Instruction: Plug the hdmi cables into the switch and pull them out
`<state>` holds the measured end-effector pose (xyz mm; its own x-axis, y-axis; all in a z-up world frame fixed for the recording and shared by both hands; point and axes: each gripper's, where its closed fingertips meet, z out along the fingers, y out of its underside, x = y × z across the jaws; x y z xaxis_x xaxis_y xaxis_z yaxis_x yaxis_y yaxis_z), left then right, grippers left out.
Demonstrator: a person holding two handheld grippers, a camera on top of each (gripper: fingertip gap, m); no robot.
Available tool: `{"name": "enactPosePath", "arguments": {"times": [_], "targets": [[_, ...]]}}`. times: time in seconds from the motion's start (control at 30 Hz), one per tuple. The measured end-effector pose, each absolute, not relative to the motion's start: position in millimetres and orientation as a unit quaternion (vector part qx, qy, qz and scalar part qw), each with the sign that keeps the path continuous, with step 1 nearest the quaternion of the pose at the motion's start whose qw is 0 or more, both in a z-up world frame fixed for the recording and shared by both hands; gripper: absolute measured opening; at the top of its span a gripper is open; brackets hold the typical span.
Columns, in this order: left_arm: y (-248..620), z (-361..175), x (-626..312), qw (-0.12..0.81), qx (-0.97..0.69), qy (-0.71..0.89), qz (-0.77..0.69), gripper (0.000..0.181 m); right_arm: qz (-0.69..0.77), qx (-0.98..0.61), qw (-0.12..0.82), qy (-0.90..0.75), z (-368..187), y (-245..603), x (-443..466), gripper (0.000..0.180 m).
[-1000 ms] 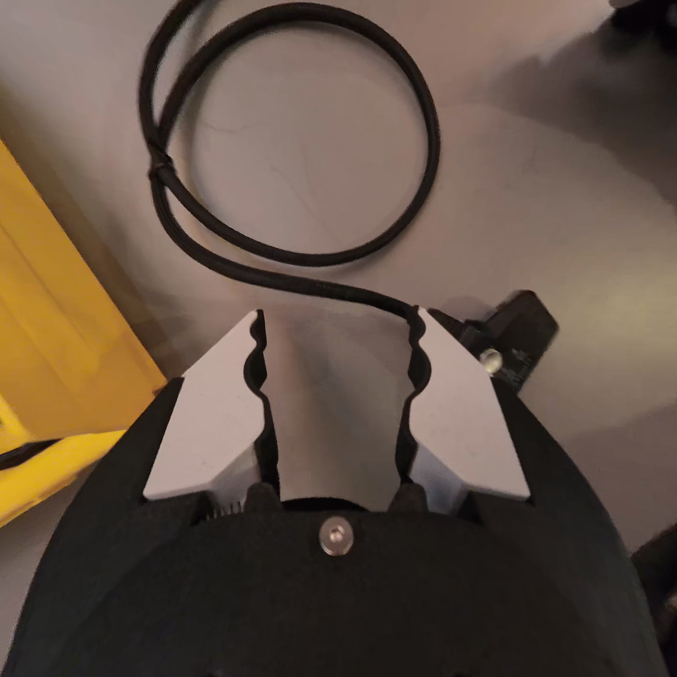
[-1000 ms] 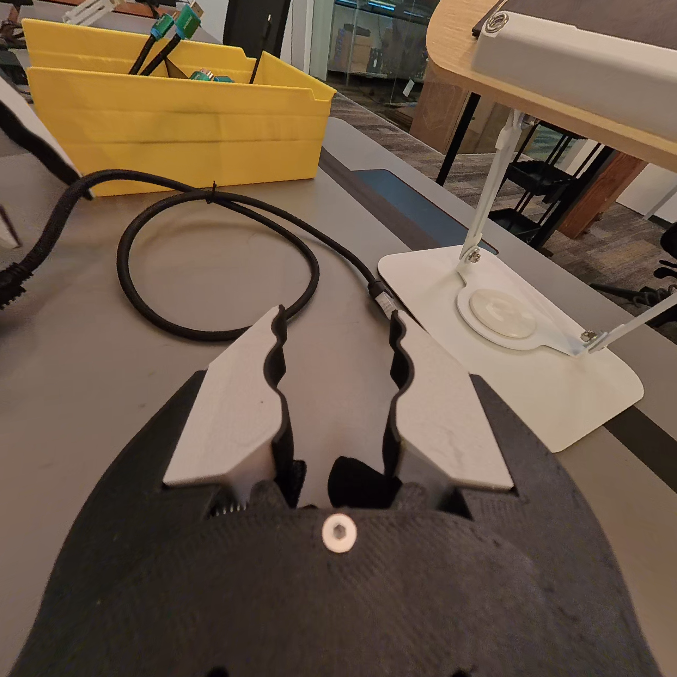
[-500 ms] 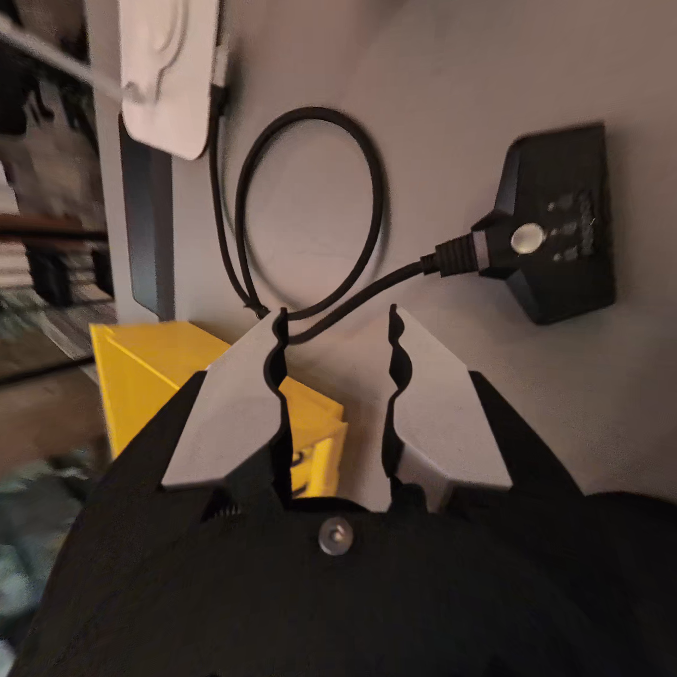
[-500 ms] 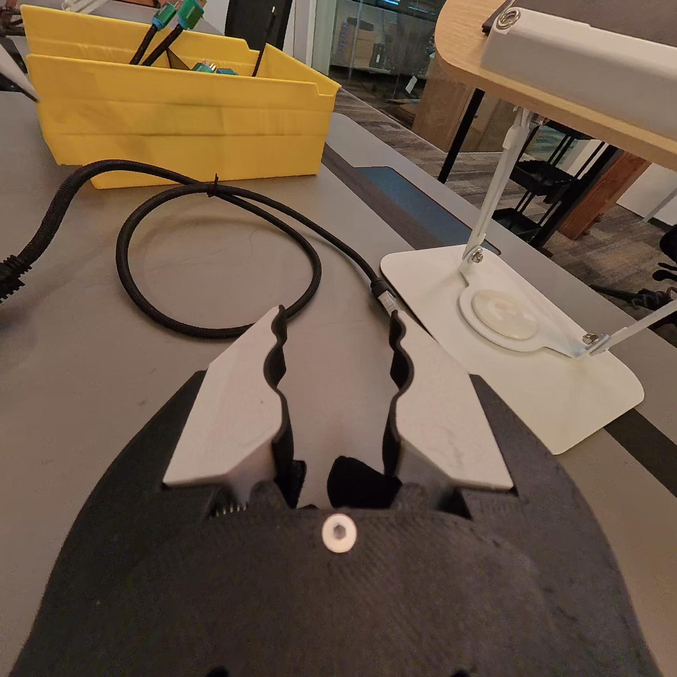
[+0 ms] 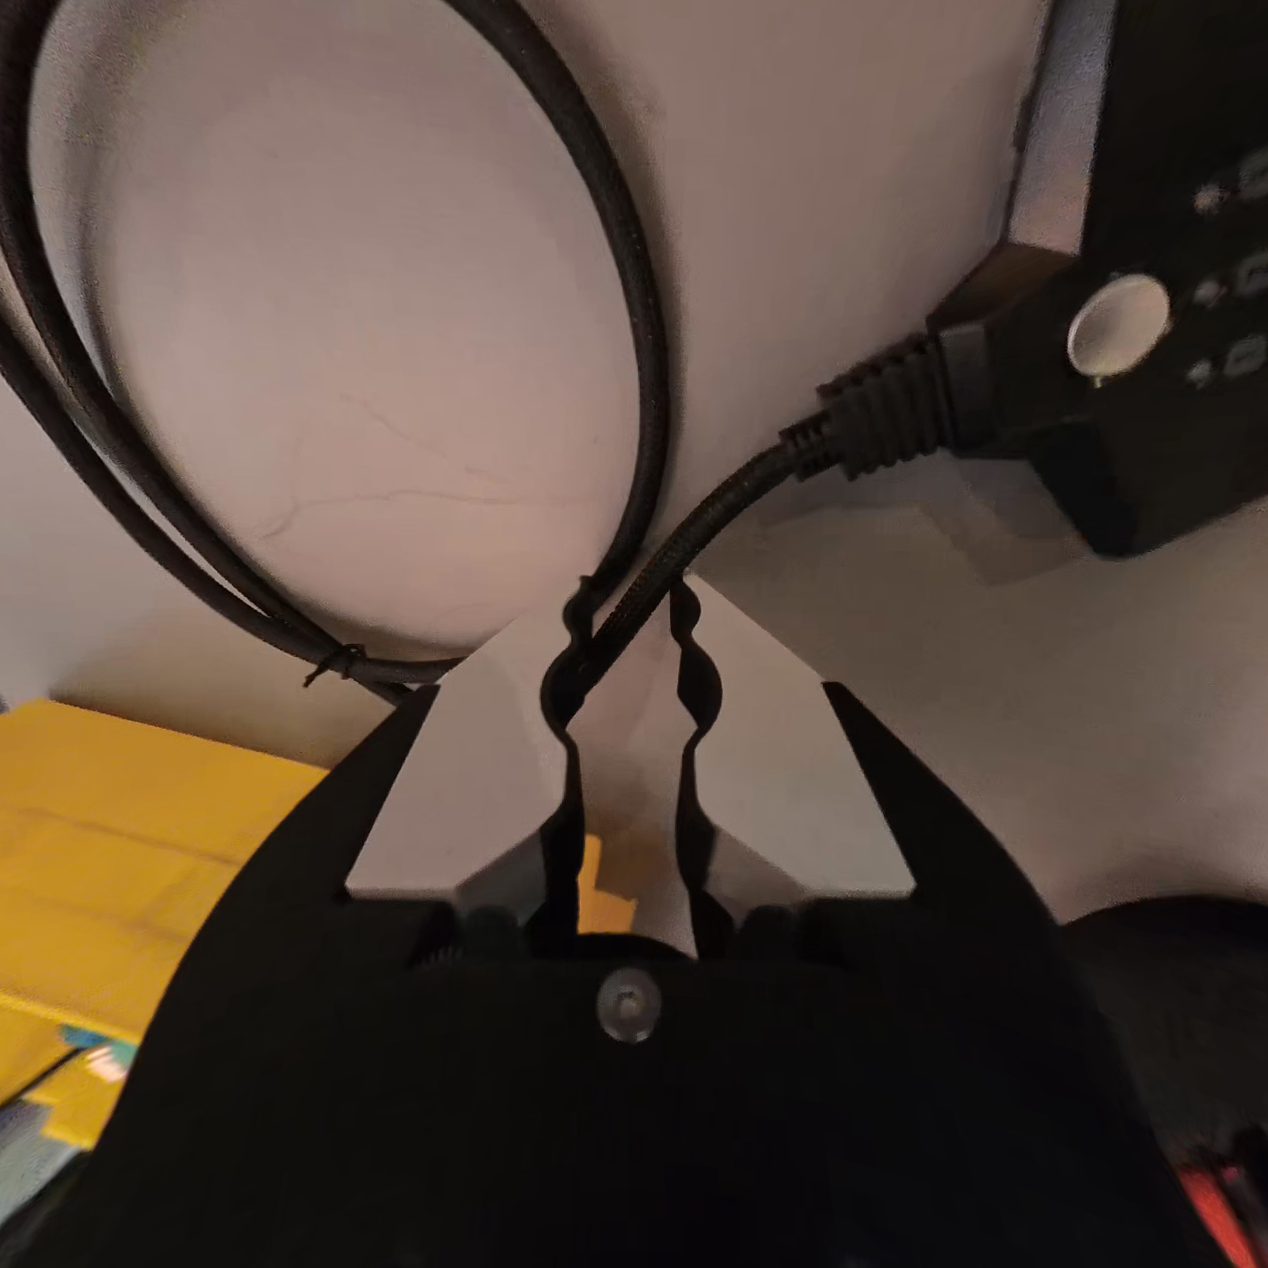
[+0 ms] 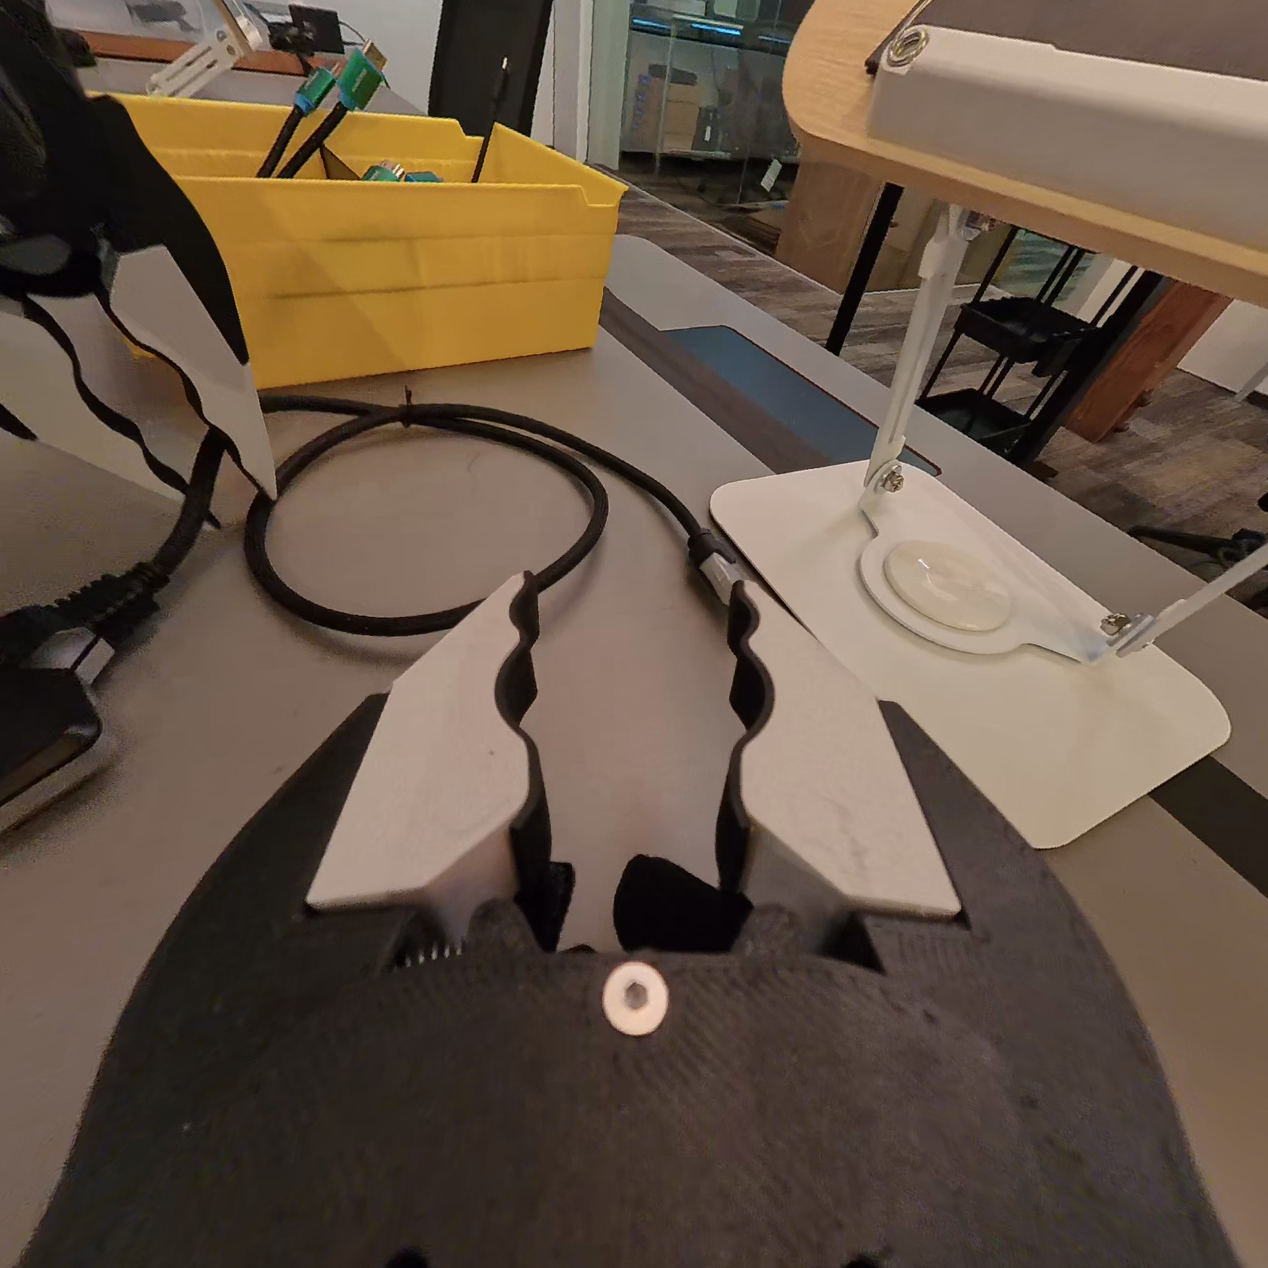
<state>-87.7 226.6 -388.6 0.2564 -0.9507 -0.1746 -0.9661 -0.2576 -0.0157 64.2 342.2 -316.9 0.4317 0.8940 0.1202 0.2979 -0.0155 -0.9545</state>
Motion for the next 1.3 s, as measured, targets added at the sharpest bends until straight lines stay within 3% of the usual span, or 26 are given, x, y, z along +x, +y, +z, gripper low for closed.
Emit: {"name": "enactPosePath", "arguments": {"times": [0.17,0.47,0.77,1.03,1.3], "targets": [[214.7,-387.7,-69.2,0.07,-0.856,0.513,-0.005,0.02,0.288,-0.657,0.537,-0.444,-314.2,344.6,67.4,0.054],[183.0,-384.9,-2.0,0.139,-0.905,0.366,-0.164,0.003,0.289,-0.658,0.538,-0.441,-313.3,345.7,69.8,0.054],[176.3,-360.1,1.3,0.213,-0.887,0.373,-0.17,0.035,0.29,-0.658,0.538,-0.44,-312.9,346.0,70.5,0.054],[182.7,-300.9,-45.2,0.295,-0.868,0.378,-0.129,0.04,0.287,-0.658,0.538,-0.442,-313.8,345.7,69.9,0.054],[230.6,-255.6,-191.1,0.371,-0.893,0.255,0.015,0.041,0.282,-0.657,0.536,-0.449,-315.8,344.6,68.3,0.054]]}}
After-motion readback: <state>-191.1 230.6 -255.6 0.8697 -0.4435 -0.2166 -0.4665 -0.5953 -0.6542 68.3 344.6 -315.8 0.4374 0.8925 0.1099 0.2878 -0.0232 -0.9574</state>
